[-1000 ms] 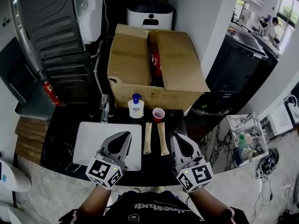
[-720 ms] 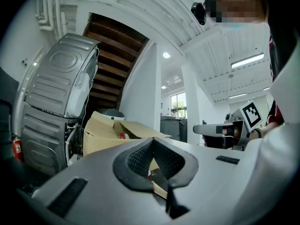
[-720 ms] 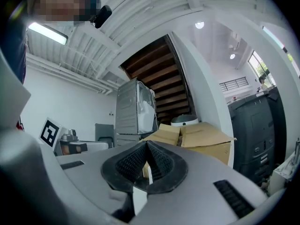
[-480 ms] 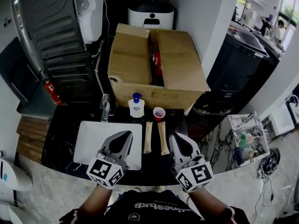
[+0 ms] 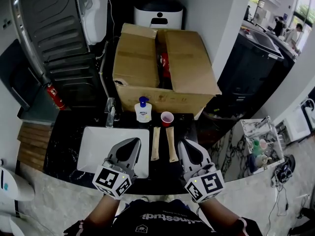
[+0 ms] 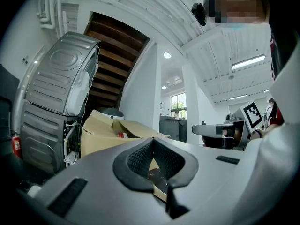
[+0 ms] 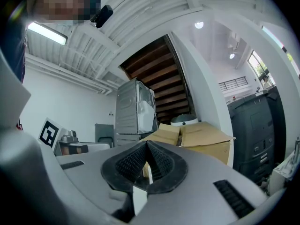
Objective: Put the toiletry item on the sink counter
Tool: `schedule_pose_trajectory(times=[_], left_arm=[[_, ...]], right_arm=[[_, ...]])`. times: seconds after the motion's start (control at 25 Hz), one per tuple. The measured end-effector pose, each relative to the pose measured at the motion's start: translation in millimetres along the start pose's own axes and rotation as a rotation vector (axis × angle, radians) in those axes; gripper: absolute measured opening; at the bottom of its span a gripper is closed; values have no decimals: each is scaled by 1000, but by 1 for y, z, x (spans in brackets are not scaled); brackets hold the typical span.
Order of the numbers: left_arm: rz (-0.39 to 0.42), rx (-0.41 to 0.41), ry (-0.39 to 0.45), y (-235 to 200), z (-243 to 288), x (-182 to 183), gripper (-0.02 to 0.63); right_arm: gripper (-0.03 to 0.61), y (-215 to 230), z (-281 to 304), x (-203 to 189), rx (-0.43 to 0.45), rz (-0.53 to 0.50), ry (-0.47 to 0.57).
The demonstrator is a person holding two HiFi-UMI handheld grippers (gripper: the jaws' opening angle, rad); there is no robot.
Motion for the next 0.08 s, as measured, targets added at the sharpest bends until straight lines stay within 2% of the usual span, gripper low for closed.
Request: schedule_pose_trajectory(times=[0.08], left_arm=[[-9,9,3,1,1,0,15]], right_arm=[[38,0,1,0,3,2,-1]])
Point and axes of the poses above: the fingertips, and each gripper's own axes: z forward along the fingers, y to its right, x out of its top, the point moved 8 cm from there along -z, backward along the fingers, and after that the axes turned 8 degrees about -z, right-handed, at the moved point
